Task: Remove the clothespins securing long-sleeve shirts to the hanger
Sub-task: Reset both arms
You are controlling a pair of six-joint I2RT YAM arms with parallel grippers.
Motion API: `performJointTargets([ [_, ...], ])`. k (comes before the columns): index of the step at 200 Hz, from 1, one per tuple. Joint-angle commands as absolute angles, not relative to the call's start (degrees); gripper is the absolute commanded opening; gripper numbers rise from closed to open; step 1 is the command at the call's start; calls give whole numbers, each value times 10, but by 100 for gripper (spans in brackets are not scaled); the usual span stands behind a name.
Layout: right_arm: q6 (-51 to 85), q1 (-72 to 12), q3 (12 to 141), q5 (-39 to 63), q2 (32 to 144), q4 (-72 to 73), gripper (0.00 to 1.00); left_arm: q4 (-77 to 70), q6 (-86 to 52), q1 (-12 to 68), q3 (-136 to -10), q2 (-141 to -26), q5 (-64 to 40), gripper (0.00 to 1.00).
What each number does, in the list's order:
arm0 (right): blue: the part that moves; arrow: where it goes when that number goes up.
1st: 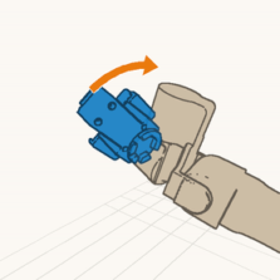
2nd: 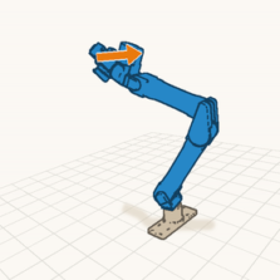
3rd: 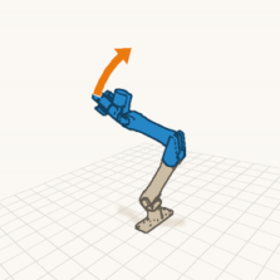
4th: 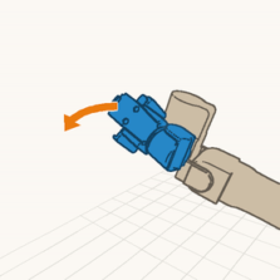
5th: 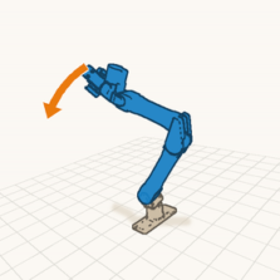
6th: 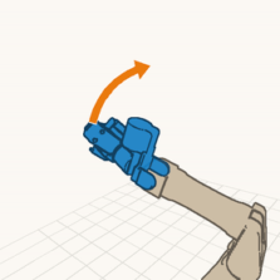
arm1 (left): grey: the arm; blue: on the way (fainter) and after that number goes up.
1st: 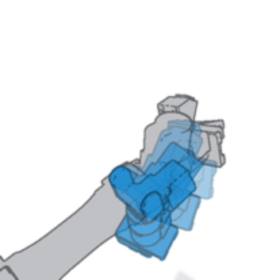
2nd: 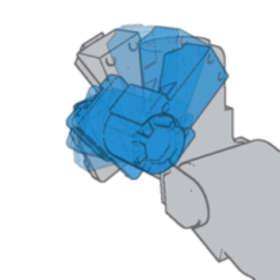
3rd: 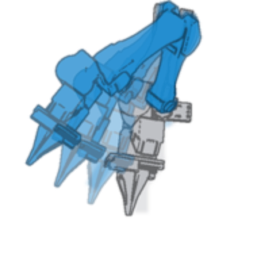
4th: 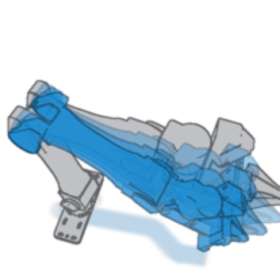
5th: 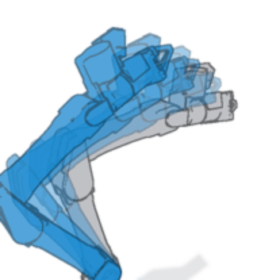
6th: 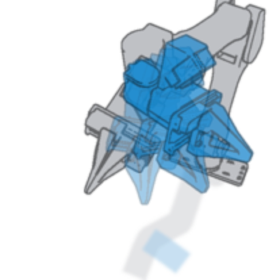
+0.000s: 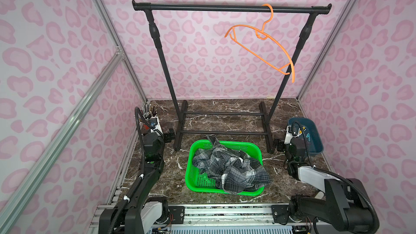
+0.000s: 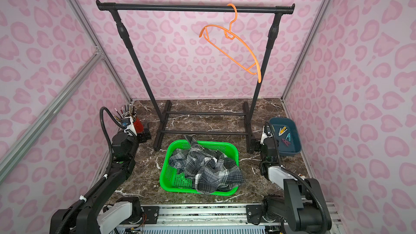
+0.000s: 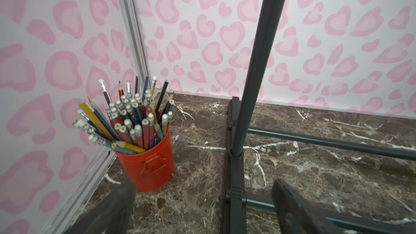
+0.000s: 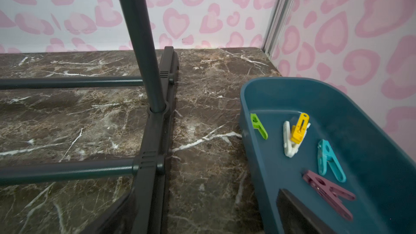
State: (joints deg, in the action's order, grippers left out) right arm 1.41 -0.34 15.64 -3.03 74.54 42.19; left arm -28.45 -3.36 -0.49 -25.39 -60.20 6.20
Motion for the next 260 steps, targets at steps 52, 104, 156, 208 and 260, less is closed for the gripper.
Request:
performJointTargets([
  [52,-42,-19,114,33,885,720,100,-440,-20,-21,-200,-659,79,97],
  [104,-47,-20,127,35,874,674,100,-455,-45,-31,-186,-692,16,98],
  [156,-31,-19,180,11,875,573,100,-607,-40,-32,-157,-815,1,97],
  [208,-27,-19,184,-2,875,568,100,-605,-31,-32,-166,-843,-19,97],
  [260,-23,-19,187,-11,876,563,100,-583,-34,-32,-181,-847,-14,97],
])
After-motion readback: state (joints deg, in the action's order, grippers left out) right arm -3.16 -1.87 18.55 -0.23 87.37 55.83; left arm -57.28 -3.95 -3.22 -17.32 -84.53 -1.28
